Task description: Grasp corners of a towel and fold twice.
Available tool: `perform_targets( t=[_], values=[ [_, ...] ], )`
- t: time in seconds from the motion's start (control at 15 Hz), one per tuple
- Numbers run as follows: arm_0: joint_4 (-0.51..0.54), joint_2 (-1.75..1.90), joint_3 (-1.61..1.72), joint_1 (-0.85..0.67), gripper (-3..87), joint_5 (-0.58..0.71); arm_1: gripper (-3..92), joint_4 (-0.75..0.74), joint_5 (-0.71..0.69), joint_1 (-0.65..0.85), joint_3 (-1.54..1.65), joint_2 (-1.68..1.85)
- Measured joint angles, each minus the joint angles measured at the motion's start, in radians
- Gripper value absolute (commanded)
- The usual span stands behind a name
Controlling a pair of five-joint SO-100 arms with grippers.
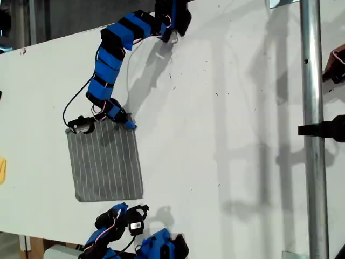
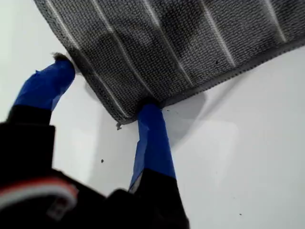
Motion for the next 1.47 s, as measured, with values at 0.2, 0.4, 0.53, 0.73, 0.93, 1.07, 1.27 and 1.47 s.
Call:
perform_targets(
  t=[0.2,0.4,0.53,0.73,0.93,1.07,1.27,1.47],
  values=[
    [-0.002,0.000,0.000,0.000,-2.9,0.000,18.3,-0.002,-0.003,0.000,0.000,0.000],
    [-0.002,0.000,0.000,0.000,-2.9,0.000,-0.2,0.002,-0.009,0.000,0.000,0.000],
    [-0.002,0.000,0.000,0.000,-2.9,0.000,-0.2,0.008,-0.020,-0.028,-0.002,0.000],
    [-0.002,0.000,0.005,0.002,-2.9,-0.009,-0.3,0.017,-0.020,-0.084,0.018,0.015],
    [-0.003,0.012,0.018,0.054,-2.9,-0.040,-0.3,0.029,0.023,-0.176,0.107,0.080],
    [-0.026,0.012,0.025,0.121,-2.8,-0.078,-0.3,0.032,0.058,-0.238,0.155,0.130],
    [-0.040,-0.021,0.023,0.179,-0.4,-0.084,-0.3,0.032,0.083,-0.275,0.184,0.173],
    [0.028,-0.110,-0.132,0.192,18.4,-0.014,-0.3,0.032,0.091,-0.278,0.192,0.173]
  ],
)
